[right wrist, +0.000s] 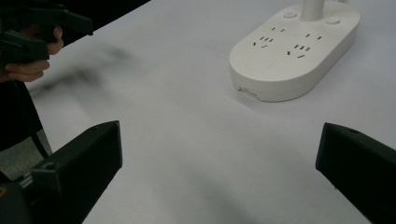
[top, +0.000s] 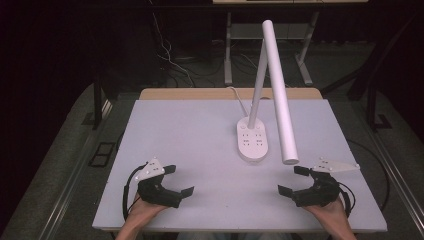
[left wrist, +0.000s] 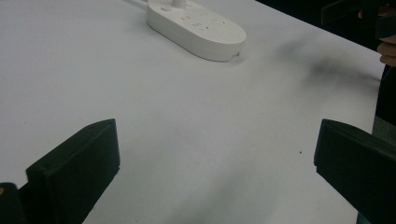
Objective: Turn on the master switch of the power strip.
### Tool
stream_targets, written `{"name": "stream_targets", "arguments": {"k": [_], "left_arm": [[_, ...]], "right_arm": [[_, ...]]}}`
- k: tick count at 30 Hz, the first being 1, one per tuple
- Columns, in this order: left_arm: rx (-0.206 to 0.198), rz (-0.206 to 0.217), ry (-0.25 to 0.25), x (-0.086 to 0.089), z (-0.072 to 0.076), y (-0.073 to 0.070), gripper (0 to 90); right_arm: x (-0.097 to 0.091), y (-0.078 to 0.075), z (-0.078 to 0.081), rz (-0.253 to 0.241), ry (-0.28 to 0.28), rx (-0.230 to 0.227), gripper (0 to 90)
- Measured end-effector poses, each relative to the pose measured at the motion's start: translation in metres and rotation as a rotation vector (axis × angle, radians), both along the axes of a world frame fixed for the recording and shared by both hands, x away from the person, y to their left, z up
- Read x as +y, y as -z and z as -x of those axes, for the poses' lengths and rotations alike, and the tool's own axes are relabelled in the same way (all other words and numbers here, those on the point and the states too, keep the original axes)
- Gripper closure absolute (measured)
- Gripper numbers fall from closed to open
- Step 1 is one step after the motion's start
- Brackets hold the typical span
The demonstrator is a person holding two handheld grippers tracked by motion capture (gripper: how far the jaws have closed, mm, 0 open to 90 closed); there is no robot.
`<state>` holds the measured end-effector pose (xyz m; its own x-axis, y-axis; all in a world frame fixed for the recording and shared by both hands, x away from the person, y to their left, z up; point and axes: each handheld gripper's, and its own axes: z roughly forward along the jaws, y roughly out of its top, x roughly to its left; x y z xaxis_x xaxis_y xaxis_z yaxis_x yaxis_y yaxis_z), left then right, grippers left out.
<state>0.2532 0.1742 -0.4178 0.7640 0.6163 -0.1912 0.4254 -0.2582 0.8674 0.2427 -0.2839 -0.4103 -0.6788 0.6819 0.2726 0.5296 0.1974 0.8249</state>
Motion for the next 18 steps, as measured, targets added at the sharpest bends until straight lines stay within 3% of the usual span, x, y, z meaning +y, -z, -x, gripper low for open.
{"name": "stream_targets", "arguments": {"k": [8,18], "left_arm": [[0.034,0.003,0.007,0.003,-0.003,-0.006,0.0],[0.048,-0.01,0.013,0.005,-0.008,-0.013,0.0]], "right_arm": [[0.001,0.001,0.001,0.005,-0.003,0.004,0.1],[0.001,0.001,0.001,0.015,-0.002,0.011,0.1]]}}
